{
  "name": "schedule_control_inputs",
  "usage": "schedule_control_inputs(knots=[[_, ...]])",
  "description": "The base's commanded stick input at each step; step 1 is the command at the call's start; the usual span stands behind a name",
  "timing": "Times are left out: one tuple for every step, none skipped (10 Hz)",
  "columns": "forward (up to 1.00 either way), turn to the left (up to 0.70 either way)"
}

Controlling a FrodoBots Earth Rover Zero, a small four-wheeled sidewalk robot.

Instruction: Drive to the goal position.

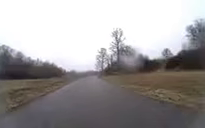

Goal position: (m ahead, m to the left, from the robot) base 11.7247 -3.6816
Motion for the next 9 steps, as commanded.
schedule_control_inputs(knots=[[0.7,0.0],[0.7,0.0],[0.7,0.0],[0.7,0.0],[0.7,0.0],[0.7,0.0],[0.7,0.0],[0.7,0.0],[0.7,0.0]])
